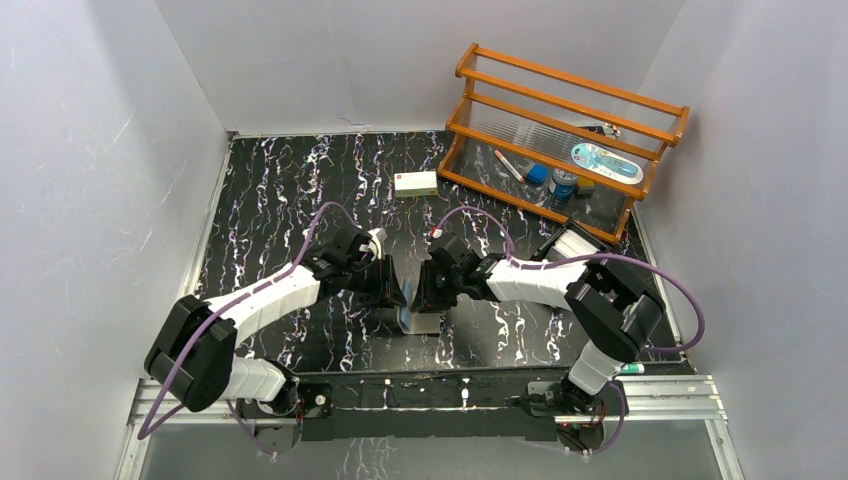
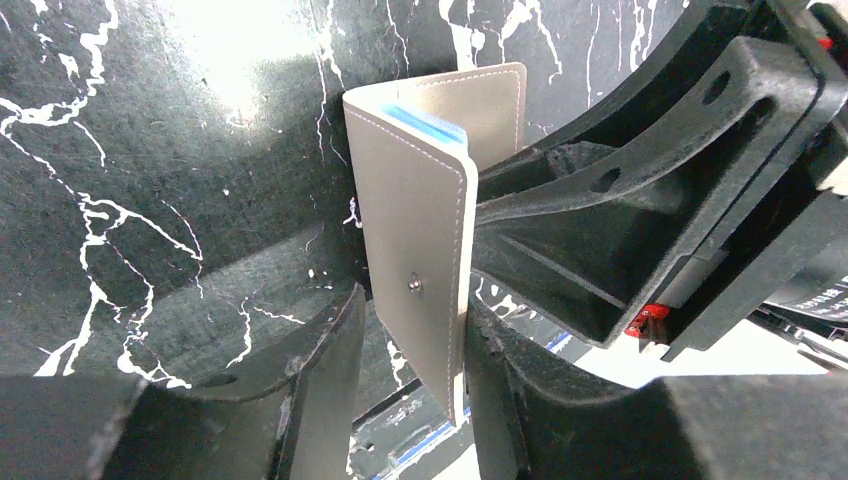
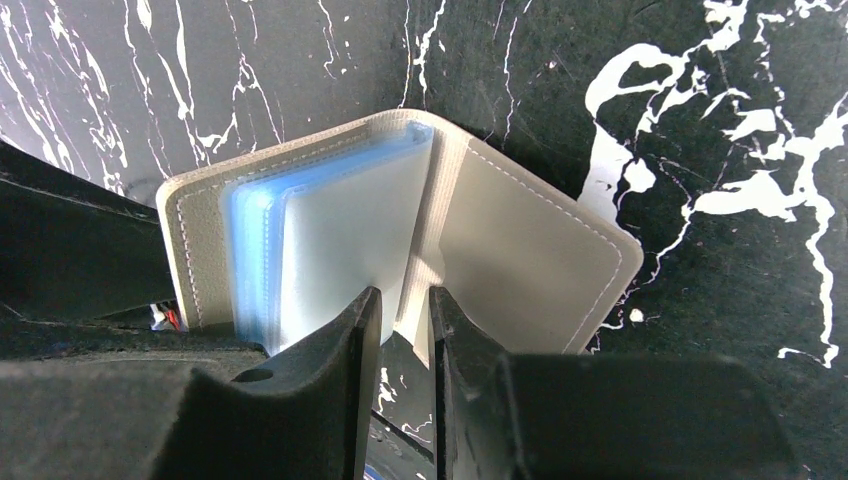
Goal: Put the credit cards into the card holder
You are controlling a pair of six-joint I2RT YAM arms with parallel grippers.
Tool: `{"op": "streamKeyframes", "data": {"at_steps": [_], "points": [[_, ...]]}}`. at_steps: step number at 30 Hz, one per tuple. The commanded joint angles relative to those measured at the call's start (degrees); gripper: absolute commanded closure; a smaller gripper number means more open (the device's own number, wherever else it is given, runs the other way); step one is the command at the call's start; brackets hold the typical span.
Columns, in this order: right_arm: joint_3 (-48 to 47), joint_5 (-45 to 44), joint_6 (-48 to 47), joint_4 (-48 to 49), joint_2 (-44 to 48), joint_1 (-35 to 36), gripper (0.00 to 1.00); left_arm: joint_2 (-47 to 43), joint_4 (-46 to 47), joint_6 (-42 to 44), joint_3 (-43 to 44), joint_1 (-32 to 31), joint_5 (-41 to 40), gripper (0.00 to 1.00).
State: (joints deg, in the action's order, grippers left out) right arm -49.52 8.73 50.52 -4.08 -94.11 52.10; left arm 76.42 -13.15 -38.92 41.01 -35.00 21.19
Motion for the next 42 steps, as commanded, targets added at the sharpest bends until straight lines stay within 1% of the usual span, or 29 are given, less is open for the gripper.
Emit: {"op": "streamKeyframes", "data": {"at_steps": [1, 7, 14, 16, 20, 25, 32, 37, 42], "points": [[-2.1, -0.2, -0.9, 0.3, 0.7, -0.3, 0.68, 0.2, -0.9, 0.8, 2.3, -0.2, -0.5, 0.6], [-2.4, 0.3, -1.0, 0.5, 0.3, -0.3, 0.69, 1.4, -0.8, 1.4, 3.6, -0.3, -0.2, 0.56], [-3.5, 0.9, -1.4, 0.3, -0.2, -0.3, 0.69, 3.1, -1.0, 2.1, 4.7, -0.2, -0.4, 0.55], [-3.7, 1.0, -1.5, 0.1, -0.2, -0.3, 0.69, 3.3, -1.7, 2.5, 5.0, -0.2, -1.2, 0.58], [-3.5, 0.4, -1.5, -0.4, -0.1, -0.3, 0.69, 3.4, -3.1, 3.4, 5.3, -0.2, -2.8, 0.69], [-2.6, -0.4, -1.5, -0.6, -0.2, -0.3, 0.69, 2.8, -2.6, 3.3, 4.9, -0.3, -2.0, 0.77], [-1.8, -0.4, -1.5, 0.0, -0.9, -0.4, 0.69, 2.2, 1.8, 1.6, 2.9, -0.2, 2.7, 0.79], [-1.5, -0.4, -1.5, 0.3, -1.4, -0.5, 0.7, -0.5, 3.8, 1.0, 1.3, -0.2, 3.7, 0.81], [-1.1, -0.3, -1.4, 0.8, -1.7, -0.7, 0.7, -0.7, 5.7, 0.6, 0.0, -0.2, 5.4, 0.97]]}}
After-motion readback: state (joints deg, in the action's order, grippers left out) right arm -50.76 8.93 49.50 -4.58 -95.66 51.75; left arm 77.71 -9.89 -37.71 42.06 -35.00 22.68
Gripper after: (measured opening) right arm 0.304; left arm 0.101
